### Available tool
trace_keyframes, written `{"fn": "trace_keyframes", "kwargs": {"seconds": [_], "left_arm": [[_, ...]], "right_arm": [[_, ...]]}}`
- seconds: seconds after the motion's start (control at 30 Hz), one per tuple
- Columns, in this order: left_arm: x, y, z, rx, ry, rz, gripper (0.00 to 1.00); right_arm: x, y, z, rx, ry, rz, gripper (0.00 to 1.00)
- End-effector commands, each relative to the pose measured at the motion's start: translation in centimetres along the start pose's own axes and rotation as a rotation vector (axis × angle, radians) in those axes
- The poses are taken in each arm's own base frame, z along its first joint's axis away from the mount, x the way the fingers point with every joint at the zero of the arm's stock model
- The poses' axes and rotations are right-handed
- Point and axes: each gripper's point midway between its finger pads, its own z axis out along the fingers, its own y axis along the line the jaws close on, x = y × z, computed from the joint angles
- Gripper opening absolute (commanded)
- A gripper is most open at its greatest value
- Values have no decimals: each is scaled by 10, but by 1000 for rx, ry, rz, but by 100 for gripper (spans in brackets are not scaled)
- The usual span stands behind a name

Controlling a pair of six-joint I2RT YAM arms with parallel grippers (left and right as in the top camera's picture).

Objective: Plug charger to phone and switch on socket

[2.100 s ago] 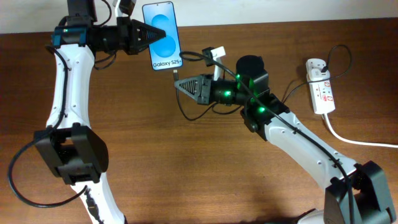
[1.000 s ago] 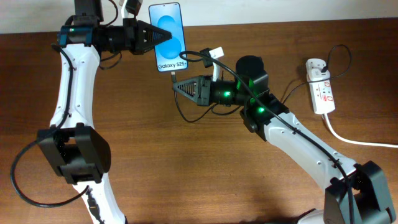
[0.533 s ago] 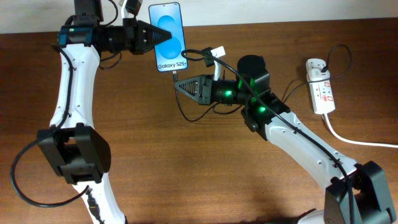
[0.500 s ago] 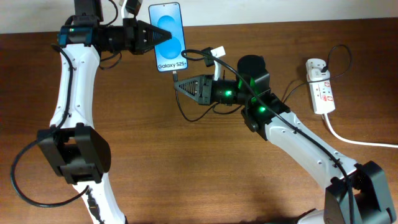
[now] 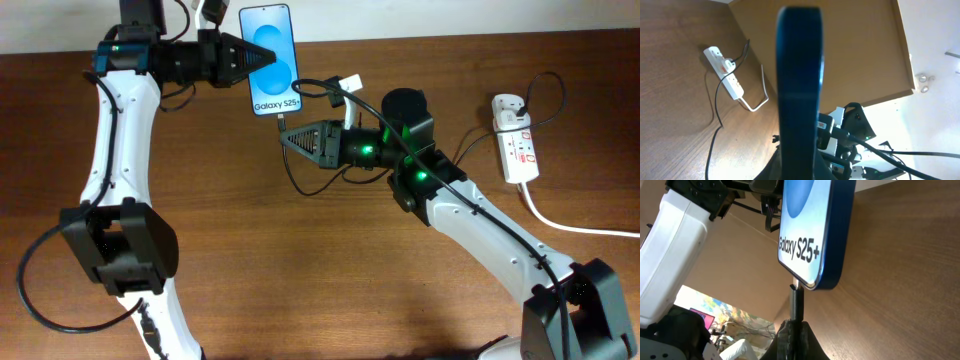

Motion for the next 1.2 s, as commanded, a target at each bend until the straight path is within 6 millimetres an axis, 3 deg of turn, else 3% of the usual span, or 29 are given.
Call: {"fn": "trace_keyframes", "kwargs": {"seconds": [0.0,0.37,1.07,1.17], "left_arm": [[2,-16,5,50,19,29,0],[2,-16,5,50,19,31,0],[9,-18,17,61,43,5,0],[9,-17,17,58,42,6,0]], "right_arm": [[-4,10,-4,-20,-4,-14,4],[-4,8,-5,-15,-5,-5,4],[-27,13,-14,-34,-82,-33,4],[-24,14,-14,-44,-65,-30,21]]}}
